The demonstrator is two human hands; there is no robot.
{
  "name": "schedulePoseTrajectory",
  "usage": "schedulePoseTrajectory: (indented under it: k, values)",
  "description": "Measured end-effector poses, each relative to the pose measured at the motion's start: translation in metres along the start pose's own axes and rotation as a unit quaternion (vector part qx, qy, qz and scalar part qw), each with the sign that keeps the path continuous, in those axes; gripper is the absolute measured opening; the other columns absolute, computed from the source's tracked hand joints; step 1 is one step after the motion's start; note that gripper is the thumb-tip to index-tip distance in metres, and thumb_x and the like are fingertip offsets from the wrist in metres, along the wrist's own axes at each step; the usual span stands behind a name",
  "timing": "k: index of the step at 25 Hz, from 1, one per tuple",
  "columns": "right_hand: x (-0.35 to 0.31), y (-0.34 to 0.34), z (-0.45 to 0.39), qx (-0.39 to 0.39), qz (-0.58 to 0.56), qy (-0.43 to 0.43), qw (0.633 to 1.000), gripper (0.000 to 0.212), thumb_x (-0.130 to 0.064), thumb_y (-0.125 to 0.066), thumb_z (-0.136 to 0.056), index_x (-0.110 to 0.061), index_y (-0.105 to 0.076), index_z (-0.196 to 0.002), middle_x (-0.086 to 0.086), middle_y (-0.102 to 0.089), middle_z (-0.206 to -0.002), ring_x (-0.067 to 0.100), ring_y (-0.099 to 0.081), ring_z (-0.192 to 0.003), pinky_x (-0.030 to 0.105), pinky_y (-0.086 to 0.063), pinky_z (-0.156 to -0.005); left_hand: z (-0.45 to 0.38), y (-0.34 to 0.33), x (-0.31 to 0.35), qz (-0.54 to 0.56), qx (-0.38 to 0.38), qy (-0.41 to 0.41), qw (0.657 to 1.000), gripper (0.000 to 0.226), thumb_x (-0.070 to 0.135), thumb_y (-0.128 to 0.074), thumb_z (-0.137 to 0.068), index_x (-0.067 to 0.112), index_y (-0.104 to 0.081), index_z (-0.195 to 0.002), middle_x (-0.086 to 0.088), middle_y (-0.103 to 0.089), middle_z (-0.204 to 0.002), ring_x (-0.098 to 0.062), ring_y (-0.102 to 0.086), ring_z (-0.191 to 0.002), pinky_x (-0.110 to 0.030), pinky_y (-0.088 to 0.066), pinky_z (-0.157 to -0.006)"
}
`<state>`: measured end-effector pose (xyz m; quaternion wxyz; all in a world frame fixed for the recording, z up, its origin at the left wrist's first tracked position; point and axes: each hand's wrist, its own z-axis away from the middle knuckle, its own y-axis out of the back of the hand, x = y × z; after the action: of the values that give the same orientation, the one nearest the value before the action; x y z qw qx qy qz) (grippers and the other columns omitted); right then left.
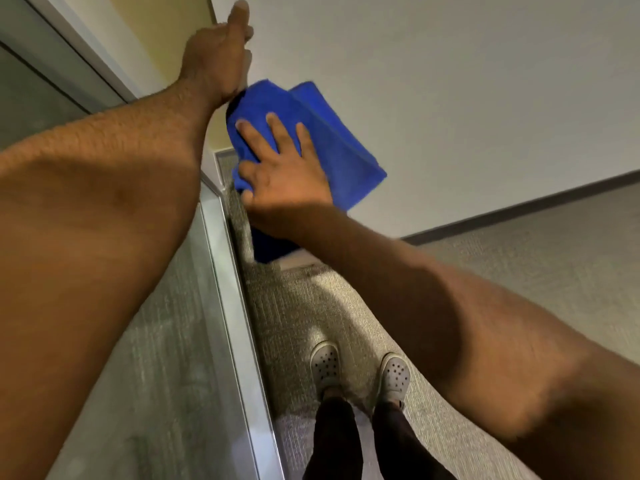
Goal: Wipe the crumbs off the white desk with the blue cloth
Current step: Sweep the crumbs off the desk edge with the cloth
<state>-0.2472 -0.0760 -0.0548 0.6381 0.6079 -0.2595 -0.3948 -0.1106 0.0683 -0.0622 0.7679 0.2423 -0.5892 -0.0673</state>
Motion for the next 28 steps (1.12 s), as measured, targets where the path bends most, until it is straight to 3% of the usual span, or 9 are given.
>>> schedulePoseTrajectory:
  k: [3, 5, 10, 14, 17, 20, 22, 24, 28]
  values:
    - [-0.009, -0.012, 0.074, 0.017, -0.002, 0.07, 0.997, 0.028, -0.04, -0.047, -0.088, -0.03, -0.068, -0.103, -0.003, -0.029, -0.157, 0.032, -0.015, -0.147, 0.055, -0.008, -0.117, 0.0, -0.004, -0.001, 0.031, 0.021, 0.001, 0.999, 0.044, 0.058, -0.044, -0.094, 0.025, -0.071, -0.104, 0.019, -0.068, -0.097, 0.018, -0.06, -0.071, 0.002, -0.042, -0.065]
    - [-0.003, -0.014, 0.093, 0.005, -0.005, 0.096, 0.995, 0.028, -0.043, -0.048, -0.086, -0.032, -0.068, -0.101, -0.007, -0.034, -0.154, 0.029, -0.019, -0.146, 0.054, -0.012, -0.116, -0.002, -0.006, -0.002, 0.009, 0.021, -0.005, 1.0, 0.045, 0.061, -0.042, -0.093, 0.027, -0.07, -0.106, 0.022, -0.066, -0.092, 0.022, -0.057, -0.068, 0.007, -0.036, -0.058]
    - [0.018, 0.001, 0.004, -0.001, 0.008, 0.052, 0.999, 0.035, -0.046, -0.035, -0.093, -0.036, -0.057, -0.118, -0.006, -0.012, -0.162, 0.027, -0.005, -0.149, 0.055, 0.0, -0.118, -0.007, 0.002, 0.002, 0.003, 0.015, 0.028, 1.0, 0.048, 0.073, -0.048, -0.076, 0.035, -0.076, -0.086, 0.025, -0.071, -0.099, 0.008, -0.065, -0.092, -0.006, -0.043, -0.084]
    - [0.015, -0.011, 0.052, 0.033, 0.031, 0.078, 0.996, 0.039, -0.048, -0.034, -0.093, -0.039, -0.058, -0.121, -0.005, -0.021, -0.161, 0.03, -0.015, -0.148, 0.056, -0.007, -0.117, -0.01, 0.002, 0.002, 0.02, 0.011, 0.016, 1.0, 0.05, 0.08, -0.045, -0.067, 0.038, -0.071, -0.075, 0.024, -0.071, -0.1, 0.005, -0.065, -0.096, -0.016, -0.046, -0.091]
    - [0.048, -0.014, 0.096, 0.025, -0.01, 0.092, 0.995, 0.046, -0.05, -0.032, -0.095, -0.045, -0.037, -0.14, -0.005, -0.02, -0.161, 0.029, -0.016, -0.148, 0.056, -0.01, -0.116, -0.006, 0.004, 0.007, 0.021, -0.007, 0.032, 0.999, 0.055, 0.076, -0.043, -0.077, 0.033, -0.073, -0.092, 0.019, -0.069, -0.113, -0.003, -0.063, -0.106, -0.019, -0.043, -0.097]
    - [0.089, -0.008, 0.101, 0.031, 0.007, -0.031, 0.999, 0.052, -0.057, -0.021, -0.096, -0.046, -0.019, -0.148, -0.005, -0.011, -0.163, 0.027, -0.01, -0.149, 0.057, -0.014, -0.118, -0.003, 0.005, 0.017, -0.014, -0.021, 0.056, 0.998, 0.07, 0.079, -0.039, -0.08, 0.028, -0.07, -0.117, 0.014, -0.066, -0.126, -0.009, -0.06, -0.109, -0.022, -0.041, -0.094]
    - [0.098, -0.006, 0.095, 0.037, -0.001, -0.109, 0.993, 0.06, -0.066, -0.02, -0.093, -0.046, -0.015, -0.148, -0.005, -0.006, -0.163, 0.026, -0.005, -0.149, 0.056, -0.01, -0.118, 0.0, 0.003, 0.024, -0.054, -0.042, 0.087, 0.994, 0.083, 0.083, -0.036, -0.079, 0.027, -0.058, -0.136, 0.004, -0.052, -0.147, -0.017, -0.053, -0.127, -0.03, -0.038, -0.109]
    - [0.102, -0.002, 0.081, 0.036, -0.014, -0.157, 0.987, 0.07, -0.077, -0.02, -0.086, -0.047, -0.01, -0.149, -0.006, -0.003, -0.163, 0.026, -0.001, -0.15, 0.055, -0.004, -0.119, 0.003, 0.002, 0.032, -0.108, -0.07, 0.096, 0.987, 0.086, 0.082, -0.031, -0.083, 0.029, -0.038, -0.15, 0.001, -0.031, -0.161, -0.021, -0.032, -0.147, -0.036, -0.022, -0.122]
    - [0.12, 0.005, 0.048, 0.043, -0.025, -0.212, 0.976, 0.082, -0.087, -0.013, -0.077, -0.047, -0.004, -0.148, -0.004, 0.001, -0.163, 0.028, 0.003, -0.149, 0.058, -0.001, -0.118, 0.001, 0.004, 0.049, -0.191, -0.13, 0.106, 0.967, 0.086, 0.082, -0.022, -0.086, 0.032, -0.023, -0.156, 0.004, -0.018, -0.165, -0.019, -0.018, -0.153, -0.039, -0.011, -0.125]
